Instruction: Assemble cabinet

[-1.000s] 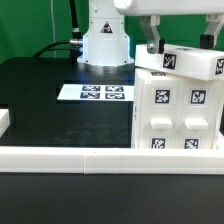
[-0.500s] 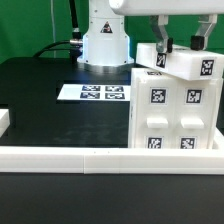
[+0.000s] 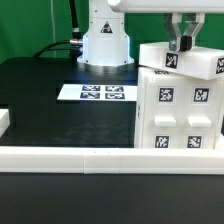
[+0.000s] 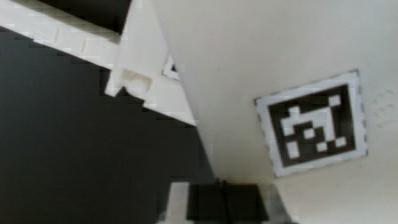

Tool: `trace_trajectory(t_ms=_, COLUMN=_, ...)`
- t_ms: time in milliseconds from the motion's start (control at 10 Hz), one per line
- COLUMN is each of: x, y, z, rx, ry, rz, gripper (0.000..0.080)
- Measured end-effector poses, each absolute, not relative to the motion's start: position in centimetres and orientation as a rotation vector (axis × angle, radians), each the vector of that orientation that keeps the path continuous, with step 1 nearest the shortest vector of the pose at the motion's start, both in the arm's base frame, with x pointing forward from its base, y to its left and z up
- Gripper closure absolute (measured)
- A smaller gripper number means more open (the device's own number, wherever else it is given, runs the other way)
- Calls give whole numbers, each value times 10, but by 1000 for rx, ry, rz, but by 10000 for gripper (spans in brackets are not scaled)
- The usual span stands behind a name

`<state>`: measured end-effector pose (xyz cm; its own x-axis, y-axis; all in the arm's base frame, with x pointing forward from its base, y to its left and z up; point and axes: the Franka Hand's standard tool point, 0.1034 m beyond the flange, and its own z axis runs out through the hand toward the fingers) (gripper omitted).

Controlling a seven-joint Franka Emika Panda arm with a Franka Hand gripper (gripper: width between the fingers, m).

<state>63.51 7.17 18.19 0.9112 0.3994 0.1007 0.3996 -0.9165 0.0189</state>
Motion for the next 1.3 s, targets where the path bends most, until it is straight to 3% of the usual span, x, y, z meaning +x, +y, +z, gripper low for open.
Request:
trace_trajectory(t_ms=100, x=634, y=74, z=192, rx=-3051, ry=-700, rz=-176, gripper=783)
trace_trajectory(t_ms=300, x=627, y=81, z=199, rx=-3001, ry=-875, rz=-190, gripper=411)
trace_trajectory(t_ms=400, x=626, y=83, z=205, rx=-2997, ry=-873, rz=-198, gripper=275)
trace_trajectory(t_ms=500, x=627, y=81, z=202, rx=-3000, ry=-870, rz=-195, gripper=89)
trace_trajectory(t_ms=600, x=626, y=81, z=202, rx=-3000, ry=-869, rz=-193, gripper=27)
trace_trajectory(t_ms=900, x=620, y=91, z=192, rx=-3012, ry=-785, rz=-153, gripper=1)
trace_trajectory(t_ms=1300, x=618, y=88, z=167, rx=-3030, ry=-786, rz=-175, gripper=2)
